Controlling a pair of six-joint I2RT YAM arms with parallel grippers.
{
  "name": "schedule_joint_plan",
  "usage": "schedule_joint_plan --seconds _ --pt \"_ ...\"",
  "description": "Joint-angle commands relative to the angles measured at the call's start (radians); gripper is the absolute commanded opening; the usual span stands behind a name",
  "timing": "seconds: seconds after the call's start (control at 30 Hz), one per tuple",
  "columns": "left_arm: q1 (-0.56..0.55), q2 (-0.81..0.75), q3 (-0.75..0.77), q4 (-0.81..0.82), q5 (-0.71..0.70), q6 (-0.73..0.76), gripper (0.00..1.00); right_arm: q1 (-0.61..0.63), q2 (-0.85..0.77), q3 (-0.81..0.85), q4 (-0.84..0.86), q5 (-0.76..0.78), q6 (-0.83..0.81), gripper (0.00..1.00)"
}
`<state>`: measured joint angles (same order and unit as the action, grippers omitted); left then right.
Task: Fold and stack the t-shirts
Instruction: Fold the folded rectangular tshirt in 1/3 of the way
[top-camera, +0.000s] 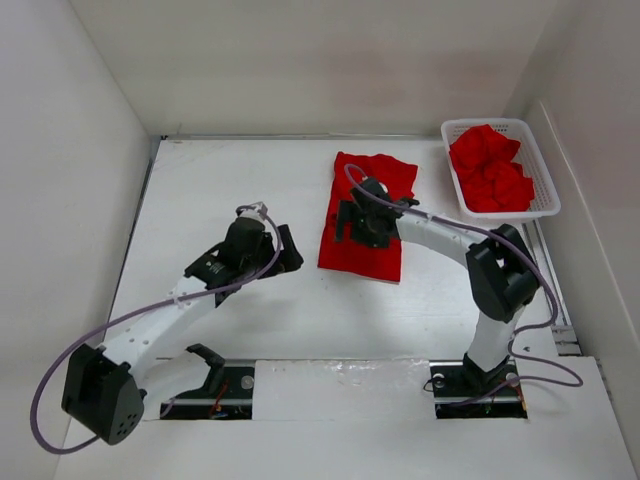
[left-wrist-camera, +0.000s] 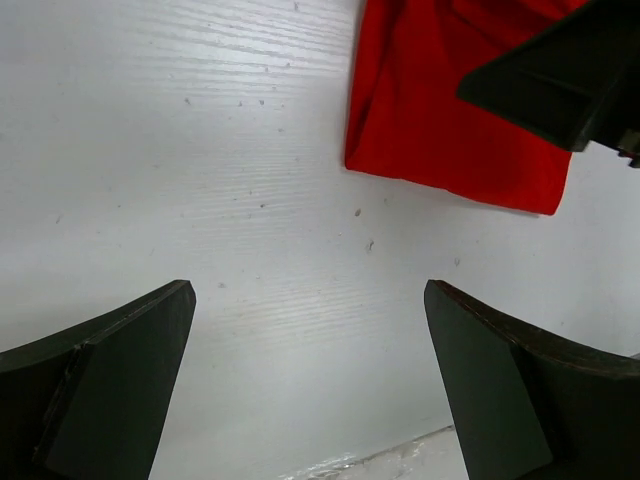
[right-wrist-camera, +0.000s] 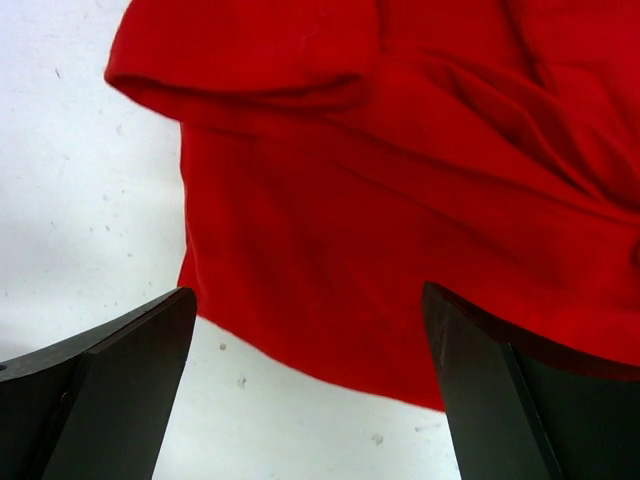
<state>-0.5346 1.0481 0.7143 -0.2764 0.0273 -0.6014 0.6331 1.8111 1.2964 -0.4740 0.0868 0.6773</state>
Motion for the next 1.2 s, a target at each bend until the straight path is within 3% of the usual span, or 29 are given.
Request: schedule_joint_plan --seconds 0.0,0.17,0.7,0.8,1.03,1.17 --pt "0.004 -0.098 -0.001 -0.018 -0.062 -0.050 1.00 -0.016 0.034 0.061 0.041 -0.021 -0.022 1.00" --pt "0.004 -0.155 0.008 -0.041 -0.095 -0.051 1.00 -0.047 0.100 0.112 0.055 -0.021 -0.032 1.00" --pt "0.004 -0.135 0.027 -0.061 -0.104 -0.041 1.00 -0.162 0.197 0.248 0.080 0.027 -0.050 1.00" --pt "0.004 -0.126 0.036 -0.061 -0.104 -0.041 1.00 -0.187 0.244 0.367 0.068 0.063 -0.050 1.00" --pt "0.004 -0.106 0.045 -0.050 -0.084 -0.020 1.00 -0.205 0.214 0.406 0.049 0.117 -0.082 1.00" --pt "0.004 -0.073 0.045 -0.009 -0.047 0.000 1.00 -0.214 0.087 0.301 0.029 0.157 -0.055 1.00"
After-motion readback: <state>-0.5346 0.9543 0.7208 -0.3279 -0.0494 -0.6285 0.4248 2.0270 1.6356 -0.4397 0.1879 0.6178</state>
